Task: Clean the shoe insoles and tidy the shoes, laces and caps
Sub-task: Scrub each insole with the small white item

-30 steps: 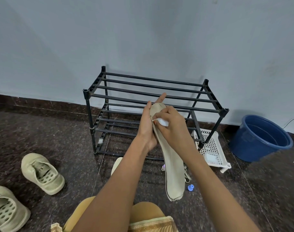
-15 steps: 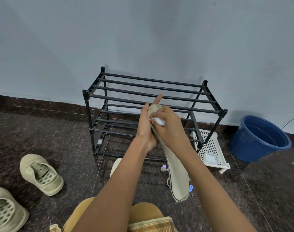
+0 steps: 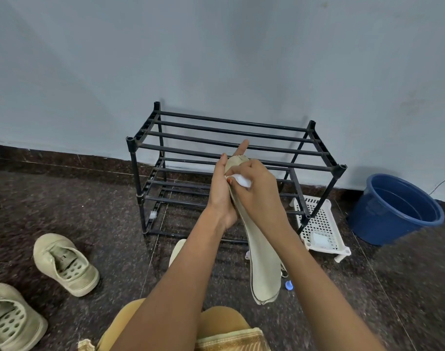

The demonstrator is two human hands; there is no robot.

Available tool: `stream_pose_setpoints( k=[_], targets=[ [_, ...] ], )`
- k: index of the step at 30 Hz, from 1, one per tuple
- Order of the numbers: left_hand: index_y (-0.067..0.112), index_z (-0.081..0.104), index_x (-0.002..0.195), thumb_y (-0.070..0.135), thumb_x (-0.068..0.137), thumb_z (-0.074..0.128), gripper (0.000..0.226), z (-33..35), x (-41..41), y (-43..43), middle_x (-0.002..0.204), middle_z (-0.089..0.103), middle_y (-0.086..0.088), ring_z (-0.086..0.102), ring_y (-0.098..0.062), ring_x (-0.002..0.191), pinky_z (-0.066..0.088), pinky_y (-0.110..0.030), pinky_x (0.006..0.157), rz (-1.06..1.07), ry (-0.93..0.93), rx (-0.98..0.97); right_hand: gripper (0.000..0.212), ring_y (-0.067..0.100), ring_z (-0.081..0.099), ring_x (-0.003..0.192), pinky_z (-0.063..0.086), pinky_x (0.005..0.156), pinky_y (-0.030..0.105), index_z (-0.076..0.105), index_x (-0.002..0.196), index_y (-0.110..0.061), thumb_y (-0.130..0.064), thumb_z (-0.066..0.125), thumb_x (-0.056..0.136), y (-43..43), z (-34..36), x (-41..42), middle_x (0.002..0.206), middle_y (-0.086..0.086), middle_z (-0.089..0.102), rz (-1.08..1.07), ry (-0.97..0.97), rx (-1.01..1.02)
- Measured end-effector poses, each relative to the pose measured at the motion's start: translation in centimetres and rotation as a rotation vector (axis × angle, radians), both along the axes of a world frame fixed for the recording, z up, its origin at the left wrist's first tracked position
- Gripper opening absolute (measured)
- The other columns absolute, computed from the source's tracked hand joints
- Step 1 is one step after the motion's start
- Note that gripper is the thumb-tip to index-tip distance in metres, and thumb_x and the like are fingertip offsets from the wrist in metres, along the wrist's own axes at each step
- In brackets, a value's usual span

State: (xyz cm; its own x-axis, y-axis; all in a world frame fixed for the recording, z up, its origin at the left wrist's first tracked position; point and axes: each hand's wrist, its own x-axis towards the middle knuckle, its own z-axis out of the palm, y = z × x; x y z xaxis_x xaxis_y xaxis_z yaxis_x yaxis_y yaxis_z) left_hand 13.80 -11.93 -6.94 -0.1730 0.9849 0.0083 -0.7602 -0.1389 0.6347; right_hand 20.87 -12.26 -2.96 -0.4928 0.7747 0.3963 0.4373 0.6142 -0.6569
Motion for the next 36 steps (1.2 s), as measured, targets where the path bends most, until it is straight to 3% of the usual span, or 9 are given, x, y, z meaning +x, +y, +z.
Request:
stream_pose_setpoints(
  k=[4,6,9,12,16,21,26,31,36],
  targets=[
    [0.026,0.047,0.134,0.046,0.1,0.018,0.049,-0.2,0.0,0.1,0.074,0.067,0.01,0.066,-0.004,0.072,0.053,-0.02,0.062,-0.01,0.016,0.01,0.015,0.023,0.048,0.089,0.032,0.076,0.012,0.063,0.098,0.001,-0.001,0.054,0.087,0.3,0.0,-0.5,0.094,0.012,0.05,0.029,0.036,0.011],
    [0.027,0.048,0.134,0.046,0.1,0.019,0.049,-0.1,-0.1,0.1,0.075,0.067,0.01,0.066,-0.004,0.072,0.053,-0.021,0.063,-0.008,0.01,0.012,0.017,0.015,0.048,0.09,0.035,0.083,0.017,0.063,0.1,0.001,0.0,0.053,0.087,0.1,-0.1,-0.7,0.1,0.014,0.053,0.007,0.053,0.018],
    [0.027,0.049,0.133,0.046,0.1,0.019,0.048,-0.2,-0.1,0.1,0.069,0.063,0.008,0.064,-0.005,0.066,0.052,-0.02,0.06,-0.007,-0.003,0.008,0.02,0.007,0.044,0.091,0.029,0.082,0.008,0.066,0.103,-0.002,0.0,0.052,0.088,-0.1,-0.1,-0.7,0.104,0.01,0.055,-0.006,0.003,0.017],
    [0.029,0.054,0.127,0.046,0.099,0.019,0.048,-0.3,-0.1,0.2,0.065,0.06,0.007,0.06,-0.006,0.062,0.05,-0.022,0.061,0.004,-0.001,0.01,0.018,0.017,0.05,0.101,0.027,0.079,0.009,0.067,0.101,-0.003,-0.002,0.056,0.087,0.2,-0.3,0.1,0.103,0.01,0.056,0.026,-0.058,-0.015],
    [0.031,0.061,0.118,0.046,0.099,0.023,0.046,-0.3,-0.3,0.2,0.077,0.061,0.001,0.059,-0.011,0.067,0.05,-0.026,0.066,0.016,-0.032,-0.001,0.015,0.017,0.043,0.12,0.019,0.081,-0.007,0.067,0.097,-0.004,-0.004,0.059,0.085,0.4,-0.5,1.2,0.108,0.012,0.058,0.057,-0.078,-0.069],
    [0.026,0.057,0.125,0.043,0.099,0.025,0.045,-0.1,-0.4,0.3,0.077,0.059,0.0,0.052,-0.012,0.069,0.049,-0.025,0.066,0.026,-0.086,0.009,0.013,0.018,0.052,0.097,0.029,0.072,-0.005,0.068,0.094,-0.007,-0.004,0.062,0.083,0.0,-0.9,1.5,0.099,0.01,0.056,0.034,-0.036,-0.059],
    [0.03,0.059,0.121,0.046,0.099,0.022,0.045,-0.1,-0.2,0.1,0.076,0.06,0.002,0.059,-0.009,0.066,0.051,-0.023,0.063,-0.007,-0.024,0.01,0.014,0.022,0.049,0.114,0.027,0.082,-0.001,0.068,0.095,-0.004,-0.001,0.059,0.084,-0.1,-0.5,0.5,0.102,0.011,0.059,-0.021,-0.011,-0.001],
    [0.029,0.053,0.127,0.046,0.1,0.019,0.047,-0.3,0.0,0.1,0.069,0.063,0.009,0.063,-0.005,0.067,0.051,-0.022,0.063,-0.024,0.041,0.017,0.019,0.001,0.042,0.086,0.024,0.08,-0.003,0.066,0.096,0.001,0.007,0.051,0.086,-0.4,0.4,-0.5,0.092,0.001,0.047,-0.046,0.054,0.01],
    [0.029,0.053,0.126,0.044,0.1,0.018,0.047,-0.4,-0.1,0.2,0.064,0.06,0.008,0.061,-0.005,0.062,0.051,-0.021,0.06,-0.017,0.028,0.023,0.016,0.008,0.047,0.089,0.028,0.075,-0.002,0.068,0.094,-0.002,0.003,0.056,0.085,-0.2,-0.4,-0.3,0.092,0.001,0.05,-0.042,0.033,0.019]
  ],
)
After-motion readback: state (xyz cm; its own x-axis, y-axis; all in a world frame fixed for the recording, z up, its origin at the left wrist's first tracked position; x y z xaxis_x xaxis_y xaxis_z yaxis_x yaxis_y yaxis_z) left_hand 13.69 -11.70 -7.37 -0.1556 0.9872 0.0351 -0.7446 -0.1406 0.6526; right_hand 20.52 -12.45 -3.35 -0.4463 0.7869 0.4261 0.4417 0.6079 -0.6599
